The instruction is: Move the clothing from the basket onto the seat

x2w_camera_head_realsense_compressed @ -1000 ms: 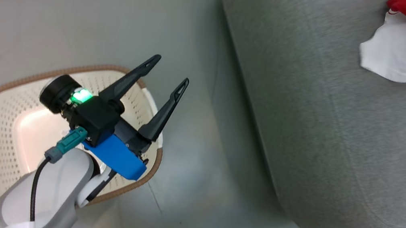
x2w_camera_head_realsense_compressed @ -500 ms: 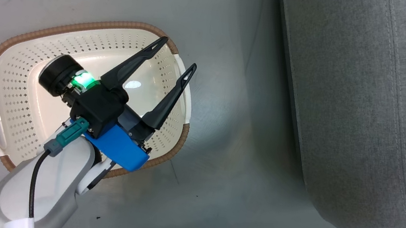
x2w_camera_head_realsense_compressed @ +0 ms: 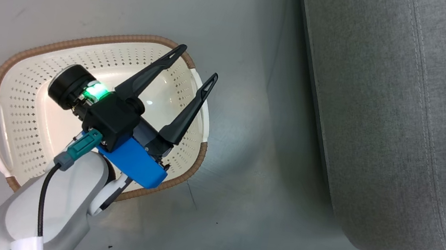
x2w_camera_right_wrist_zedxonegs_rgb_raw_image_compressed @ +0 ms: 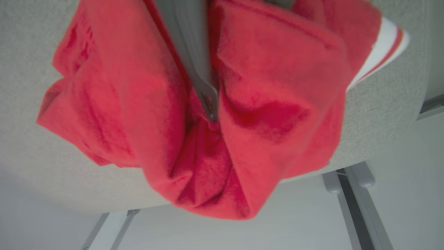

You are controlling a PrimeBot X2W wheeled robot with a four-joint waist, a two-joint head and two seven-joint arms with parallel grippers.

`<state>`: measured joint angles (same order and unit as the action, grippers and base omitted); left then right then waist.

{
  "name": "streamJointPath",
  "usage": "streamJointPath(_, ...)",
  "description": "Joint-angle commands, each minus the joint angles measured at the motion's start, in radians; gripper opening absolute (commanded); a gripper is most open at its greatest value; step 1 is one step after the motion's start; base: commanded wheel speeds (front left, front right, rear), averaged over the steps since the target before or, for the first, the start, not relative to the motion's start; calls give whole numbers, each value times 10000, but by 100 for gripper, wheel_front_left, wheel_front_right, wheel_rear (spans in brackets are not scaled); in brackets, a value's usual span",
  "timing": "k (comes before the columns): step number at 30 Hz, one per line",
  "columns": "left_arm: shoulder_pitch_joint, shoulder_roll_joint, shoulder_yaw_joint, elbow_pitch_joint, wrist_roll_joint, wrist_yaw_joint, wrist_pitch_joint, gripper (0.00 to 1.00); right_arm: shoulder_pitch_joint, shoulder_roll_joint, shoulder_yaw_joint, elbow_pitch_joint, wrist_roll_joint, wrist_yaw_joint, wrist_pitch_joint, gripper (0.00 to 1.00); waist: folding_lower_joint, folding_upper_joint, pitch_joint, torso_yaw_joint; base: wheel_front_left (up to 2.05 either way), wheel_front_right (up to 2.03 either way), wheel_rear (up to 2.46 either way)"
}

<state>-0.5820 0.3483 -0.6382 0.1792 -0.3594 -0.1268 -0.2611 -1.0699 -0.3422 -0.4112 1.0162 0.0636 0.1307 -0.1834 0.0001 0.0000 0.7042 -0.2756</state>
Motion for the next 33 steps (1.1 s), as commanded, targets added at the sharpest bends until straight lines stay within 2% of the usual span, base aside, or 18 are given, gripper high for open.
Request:
streamJointPath(1, -92, -10, -36, 34, -49, 8, -35, 100, -87, -26, 40, 88, 6, 1, -89, 100, -1, 0, -95, 54, 0, 0, 0)
streamJointPath(9, 63, -262, 6, 287, -190, -11, -49, 100, 142, -189, 264, 329, 104, 1, -192, 100, -1, 0, -664, 306, 0, 0, 0)
streamJointPath(19, 1119, -1015, 467, 904, -697, -36, -53, 100, 1107, -386, 1156, 392, 40, 1, 142, 100, -1, 0, -2729, 832, 0, 0, 0)
streamJointPath(27, 2154, -1426, 1006, 1265, -869, -45, -52, 100, 2305, -666, 2133, -300, 223, 1, 620, 100, -1, 0, -4286, 1332, 0, 0, 0)
streamJointPath(33, 3035, -1668, 1561, 1474, -885, -47, -53, 100, 3654, -648, 2674, -1622, 694, 1, 1074, 100, -1, 0, -5394, 1813, 0, 0, 0)
